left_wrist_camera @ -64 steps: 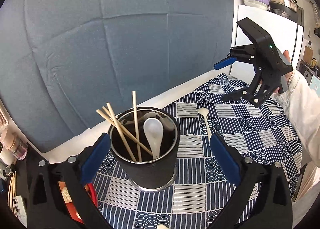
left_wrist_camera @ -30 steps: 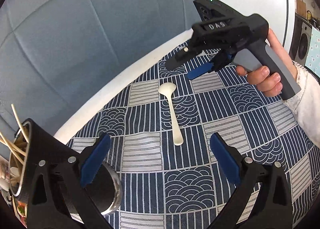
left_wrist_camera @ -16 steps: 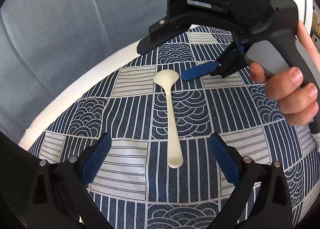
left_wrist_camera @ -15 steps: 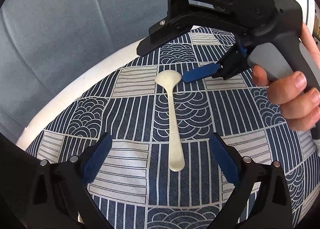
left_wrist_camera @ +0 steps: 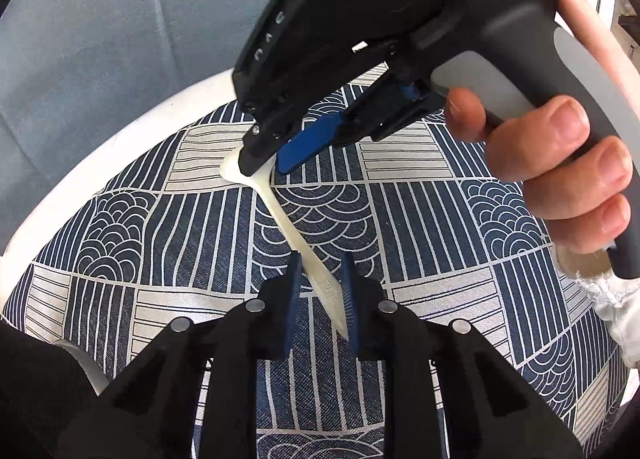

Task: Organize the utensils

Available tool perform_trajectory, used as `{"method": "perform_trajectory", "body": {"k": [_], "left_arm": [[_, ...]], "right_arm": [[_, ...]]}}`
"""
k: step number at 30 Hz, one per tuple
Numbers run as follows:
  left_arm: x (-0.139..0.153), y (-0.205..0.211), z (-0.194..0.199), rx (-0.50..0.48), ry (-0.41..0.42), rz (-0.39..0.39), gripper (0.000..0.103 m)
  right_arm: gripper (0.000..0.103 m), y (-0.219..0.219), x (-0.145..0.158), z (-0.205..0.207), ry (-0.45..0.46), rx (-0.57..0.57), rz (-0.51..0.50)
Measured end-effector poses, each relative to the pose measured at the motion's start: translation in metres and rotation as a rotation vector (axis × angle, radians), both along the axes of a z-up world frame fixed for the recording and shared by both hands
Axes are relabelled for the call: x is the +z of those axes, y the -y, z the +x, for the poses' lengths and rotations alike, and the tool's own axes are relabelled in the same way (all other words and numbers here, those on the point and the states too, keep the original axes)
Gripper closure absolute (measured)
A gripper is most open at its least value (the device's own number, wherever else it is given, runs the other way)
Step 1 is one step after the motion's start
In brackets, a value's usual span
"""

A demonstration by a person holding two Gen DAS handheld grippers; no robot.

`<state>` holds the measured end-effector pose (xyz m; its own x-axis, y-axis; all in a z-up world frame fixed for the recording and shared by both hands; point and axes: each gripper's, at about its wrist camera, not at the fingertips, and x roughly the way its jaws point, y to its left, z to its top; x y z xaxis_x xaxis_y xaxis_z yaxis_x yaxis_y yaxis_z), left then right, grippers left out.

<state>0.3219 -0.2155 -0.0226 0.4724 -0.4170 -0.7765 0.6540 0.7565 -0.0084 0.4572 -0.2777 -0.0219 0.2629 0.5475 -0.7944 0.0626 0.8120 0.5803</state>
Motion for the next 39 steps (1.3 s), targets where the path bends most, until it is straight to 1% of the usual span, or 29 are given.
{"method": "perform_trajectory", "body": {"k": [4,5,6,9,11,13,14,15,16,18,19,21,23,24,25,26,27,28,29,31,32,33,34,35,37,39], "left_arm": [[0.000,-0.008,0.001,0.018,-0.034,-0.038,0.084],[0.000,-0.013,0.005,0.023,-0.043,-0.048,0.084],[0.000,-0.015,0.005,0.028,-0.046,-0.052,0.084],[-0.001,-0.023,0.002,0.030,-0.054,-0.054,0.087],[0.001,-0.029,0.001,0.037,-0.060,-0.067,0.090],[0.003,-0.037,0.001,0.043,-0.087,-0.104,0.103],[0.003,-0.037,0.006,0.047,-0.095,-0.105,0.103],[0.002,-0.037,0.004,0.051,-0.086,-0.086,0.103],[0.002,-0.039,0.004,0.052,-0.077,-0.076,0.103],[0.000,-0.043,0.005,0.052,-0.101,-0.088,0.103],[-0.001,-0.043,0.005,0.057,-0.098,-0.082,0.103],[-0.001,-0.043,0.000,0.064,-0.086,-0.059,0.103],[0.002,-0.045,-0.007,0.055,-0.090,-0.055,0.102],[0.005,-0.047,-0.014,0.056,-0.078,-0.043,0.101],[0.008,-0.049,-0.019,0.054,-0.065,-0.031,0.094],[0.012,-0.050,-0.024,0.050,-0.057,-0.026,0.079],[0.016,-0.053,-0.030,0.048,-0.046,-0.023,0.070],[0.021,-0.057,-0.037,0.046,-0.035,-0.020,0.051],[0.024,-0.060,-0.042,0.043,-0.022,-0.022,0.044],[0.032,-0.069,-0.052,0.047,-0.010,-0.023,0.042],[0.035,-0.075,-0.057,0.052,-0.005,-0.018,0.035],[0.038,-0.078,-0.063,0.055,0.007,-0.013,0.031],[0.041,-0.083,-0.069,0.057,0.023,-0.006,0.025],[0.041,-0.086,-0.070,0.060,0.035,0.001,0.022],[0.046,-0.096,-0.081,0.060,0.043,0.000,0.019],[0.048,-0.105,-0.087,0.062,0.057,0.001,0.016]], "right_arm": [[0.088,0.019,-0.017,-0.002,-0.027,-0.007,0.190],[0.095,0.023,-0.021,-0.004,-0.033,-0.007,0.228],[0.102,0.026,-0.022,-0.006,-0.035,-0.002,0.244],[0.102,0.031,-0.024,-0.012,-0.008,0.012,0.263],[0.102,0.035,-0.029,-0.014,-0.023,0.008,0.293],[0.102,0.035,-0.035,-0.017,-0.036,0.027,0.337],[0.102,0.035,-0.037,-0.018,-0.045,0.034,0.351],[0.099,0.034,-0.038,-0.020,-0.050,0.036,0.358],[0.098,0.032,-0.038,-0.022,-0.046,0.037,0.351],[0.098,0.028,-0.035,-0.026,-0.033,0.059,0.305],[0.097,0.025,-0.033,-0.027,-0.026,0.071,0.283],[0.089,0.022,-0.027,-0.029,-0.013,0.092,0.246],[0.070,0.016,-0.020,-0.030,0.000,0.121,0.217],[0.068,0.012,-0.015,-0.030,0.007,0.134,0.180],[0.067,0.009,-0.010,-0.030,0.013,0.141,0.125],[0.066,0.005,-0.005,-0.029,0.020,0.147,0.068],[0.065,0.000,0.000,-0.029,0.026,0.157,0.011],[0.064,-0.006,0.004,-0.027,0.029,0.167,-0.042],[0.064,-0.011,0.008,-0.026,0.032,0.178,-0.095],[0.064,-0.021,0.013,-0.024,0.030,0.206,-0.172],[0.064,-0.027,0.014,-0.023,0.030,0.220,-0.212],[0.064,-0.033,0.016,-0.022,0.033,0.225,-0.262],[0.064,-0.041,0.018,-0.021,0.035,0.229,-0.320],[0.064,-0.048,0.019,-0.021,0.040,0.235,-0.377],[0.064,-0.062,0.019,-0.021,0.047,0.246,-0.480],[0.067,-0.073,0.016,-0.022,0.052,0.262,-0.575]]}}
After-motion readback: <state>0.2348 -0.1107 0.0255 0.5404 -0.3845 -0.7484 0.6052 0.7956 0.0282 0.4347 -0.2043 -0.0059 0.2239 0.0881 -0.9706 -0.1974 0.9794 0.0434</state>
